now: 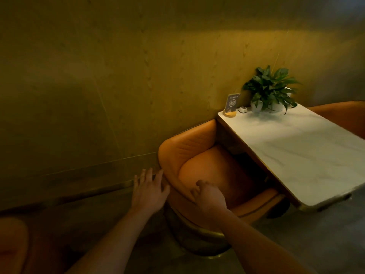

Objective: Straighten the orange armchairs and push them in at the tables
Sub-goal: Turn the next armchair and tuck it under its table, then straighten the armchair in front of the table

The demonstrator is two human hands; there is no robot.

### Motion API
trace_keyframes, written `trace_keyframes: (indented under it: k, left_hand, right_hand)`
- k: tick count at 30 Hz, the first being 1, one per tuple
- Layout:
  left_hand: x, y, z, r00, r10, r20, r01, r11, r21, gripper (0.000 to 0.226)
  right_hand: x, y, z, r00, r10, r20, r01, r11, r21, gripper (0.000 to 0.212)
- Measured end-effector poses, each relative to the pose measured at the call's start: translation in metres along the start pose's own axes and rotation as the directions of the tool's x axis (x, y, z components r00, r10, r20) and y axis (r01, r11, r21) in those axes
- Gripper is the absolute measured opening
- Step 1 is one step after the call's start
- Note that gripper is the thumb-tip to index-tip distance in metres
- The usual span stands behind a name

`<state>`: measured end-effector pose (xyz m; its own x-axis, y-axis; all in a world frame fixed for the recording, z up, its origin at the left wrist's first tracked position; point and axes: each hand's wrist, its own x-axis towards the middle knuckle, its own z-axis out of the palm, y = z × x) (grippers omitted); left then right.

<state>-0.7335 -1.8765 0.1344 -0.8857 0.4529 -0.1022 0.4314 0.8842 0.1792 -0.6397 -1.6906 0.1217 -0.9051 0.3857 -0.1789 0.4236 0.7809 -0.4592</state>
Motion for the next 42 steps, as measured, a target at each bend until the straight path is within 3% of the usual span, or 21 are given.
trace_keyframes:
  k: [7, 15, 20, 28, 35, 42]
  left_hand:
    - [-0.087, -0.044, -0.023, 0.98, -0.185, -0.069, 0.184, 0.983, -0.025, 0.067]
    - [-0.168, -0.091, -0.04, 0.922, -0.335, -0.193, 0.333, 0.942, -0.043, 0.067]
    - [-0.227, -0.135, -0.036, 0.863, -0.465, -0.199, 0.462, 0.885, -0.066, 0.069]
    - [-0.309, -0.215, -0.032, 0.704, -0.699, -0.127, 0.681, 0.715, -0.158, 0.065]
    - [-0.359, -0.279, 0.001, 0.569, -0.82, 0.062, 0.809, 0.545, -0.222, 0.068]
    - [-0.379, -0.339, 0.057, 0.359, -0.899, 0.252, 0.891, 0.249, -0.38, 0.064]
  right_hand:
    - [-0.031, -0.056, 0.002, 0.975, -0.219, 0.039, 0.22, 0.975, -0.029, 0.046]
    - [-0.052, -0.128, 0.021, 0.884, -0.463, 0.063, 0.465, 0.885, -0.02, 0.038]
    - [-0.077, -0.184, 0.054, 0.806, -0.567, 0.173, 0.568, 0.822, 0.045, 0.045]
    - [-0.114, -0.28, 0.122, 0.66, -0.682, 0.317, 0.709, 0.704, 0.04, 0.05]
    - [-0.131, -0.343, 0.188, 0.581, -0.686, 0.438, 0.747, 0.664, 0.049, 0.044]
    - [-0.124, -0.399, 0.263, 0.468, -0.719, 0.513, 0.834, 0.552, 0.013, 0.043]
